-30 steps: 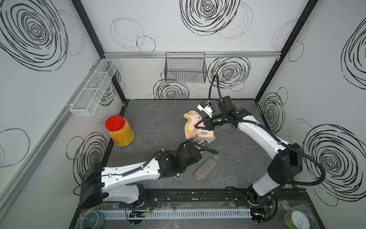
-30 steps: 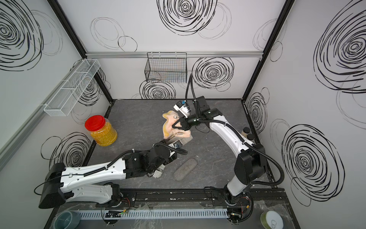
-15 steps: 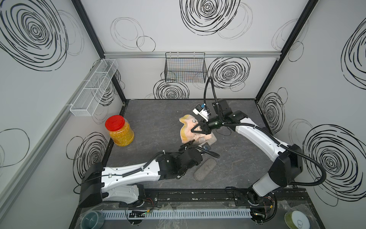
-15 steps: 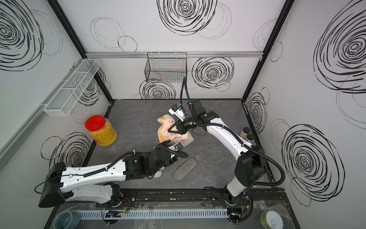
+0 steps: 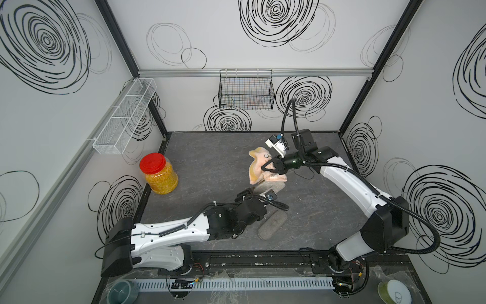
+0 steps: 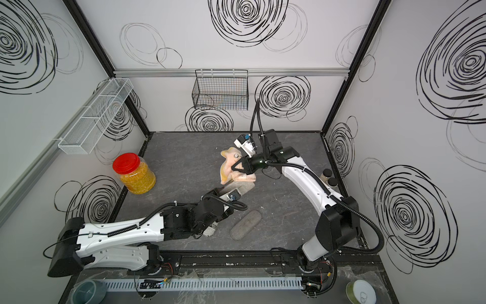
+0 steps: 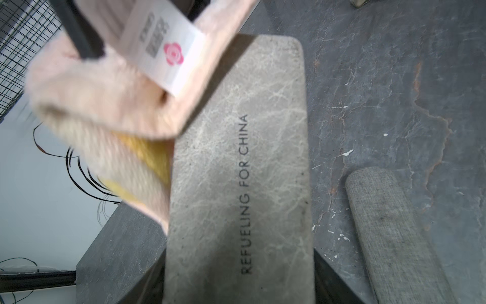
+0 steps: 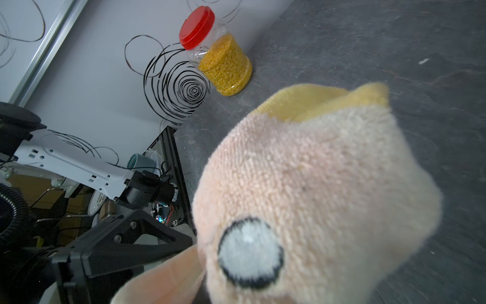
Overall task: Wipe the eyeglass case
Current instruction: Wipe the dirt from the eyeglass case.
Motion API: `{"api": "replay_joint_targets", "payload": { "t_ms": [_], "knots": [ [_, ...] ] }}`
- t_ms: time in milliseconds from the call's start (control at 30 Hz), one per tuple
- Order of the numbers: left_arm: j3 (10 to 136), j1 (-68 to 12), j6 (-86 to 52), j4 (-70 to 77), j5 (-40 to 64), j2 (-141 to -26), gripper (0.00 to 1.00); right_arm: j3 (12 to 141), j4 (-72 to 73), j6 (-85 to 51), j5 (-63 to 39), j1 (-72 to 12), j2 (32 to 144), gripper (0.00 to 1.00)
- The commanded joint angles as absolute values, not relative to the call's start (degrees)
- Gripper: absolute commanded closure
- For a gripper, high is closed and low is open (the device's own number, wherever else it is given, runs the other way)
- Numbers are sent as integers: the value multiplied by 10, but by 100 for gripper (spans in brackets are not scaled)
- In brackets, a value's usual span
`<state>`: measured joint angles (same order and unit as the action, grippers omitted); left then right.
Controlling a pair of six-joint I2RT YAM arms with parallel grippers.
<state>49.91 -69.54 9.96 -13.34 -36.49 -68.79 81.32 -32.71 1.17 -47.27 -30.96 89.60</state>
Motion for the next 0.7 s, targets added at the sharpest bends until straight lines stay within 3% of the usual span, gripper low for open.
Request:
{"api": "replay_joint_targets", "payload": {
  "t_ms": [0, 400, 667],
  "knots": [
    [500, -699, 89, -85, -387, -673, 46, 841, -335, 16, -488, -346, 929, 97],
    [483, -703, 80, -85, -394, -657, 45, 790, -327, -8, -437, -255, 860, 97],
    [484, -706, 80, -82, -396, -665, 46, 818, -318, -7, -449, -338, 910, 97]
  ]
}}
